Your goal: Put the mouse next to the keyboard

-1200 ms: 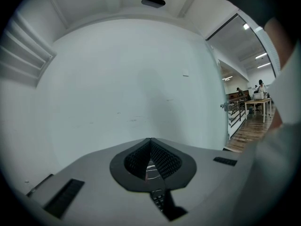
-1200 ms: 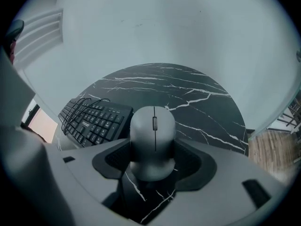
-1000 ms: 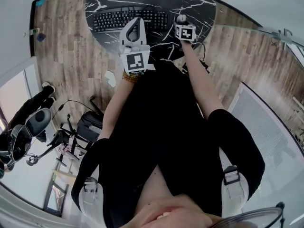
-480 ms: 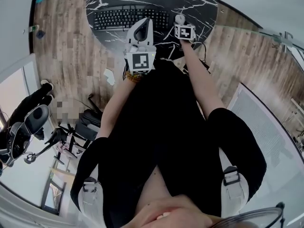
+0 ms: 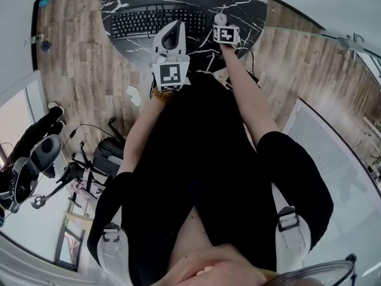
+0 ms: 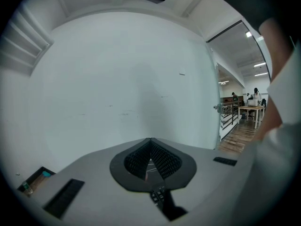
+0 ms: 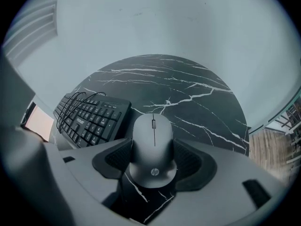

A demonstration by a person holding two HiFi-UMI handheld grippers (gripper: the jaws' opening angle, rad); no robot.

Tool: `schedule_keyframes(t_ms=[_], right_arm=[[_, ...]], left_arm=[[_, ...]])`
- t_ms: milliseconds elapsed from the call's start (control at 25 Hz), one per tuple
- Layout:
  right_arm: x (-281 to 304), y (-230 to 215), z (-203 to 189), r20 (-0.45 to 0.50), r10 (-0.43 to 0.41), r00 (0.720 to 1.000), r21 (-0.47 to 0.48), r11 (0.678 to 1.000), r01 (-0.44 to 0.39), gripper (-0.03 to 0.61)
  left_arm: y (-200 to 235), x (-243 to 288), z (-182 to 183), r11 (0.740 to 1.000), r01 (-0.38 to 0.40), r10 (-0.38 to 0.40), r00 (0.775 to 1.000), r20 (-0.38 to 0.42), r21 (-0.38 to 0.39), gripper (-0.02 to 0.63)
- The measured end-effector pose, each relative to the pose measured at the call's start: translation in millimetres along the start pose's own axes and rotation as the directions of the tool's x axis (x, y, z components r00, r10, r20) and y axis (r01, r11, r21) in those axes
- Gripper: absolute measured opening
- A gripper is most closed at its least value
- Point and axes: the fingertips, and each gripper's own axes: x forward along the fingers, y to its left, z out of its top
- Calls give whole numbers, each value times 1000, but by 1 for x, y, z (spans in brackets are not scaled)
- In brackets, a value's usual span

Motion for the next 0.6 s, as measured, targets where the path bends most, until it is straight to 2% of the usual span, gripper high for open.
schedule_keyframes(t_ms=[120,280,400,600], right_arm=[[0,-6,1,9,-14,1000,3,1000,14,278],[-2,3,-18,-93,36,995,90,996,-28,278],[-1,2,-1,-18,39,999,76,996,-38,278],[0,1,2,0,44,999,65,997,-44,278]], left_arm=[[-1,0,-3,1000,-2,2,1000,-7,-3,14],[-1,1,-5,1000,9,-9,1000,-11,-7,14],[-2,2,-7,1000,22,-22,1000,-17,-12,14],[-5,4,-8,999,37,-37,999,-22,-16,14]])
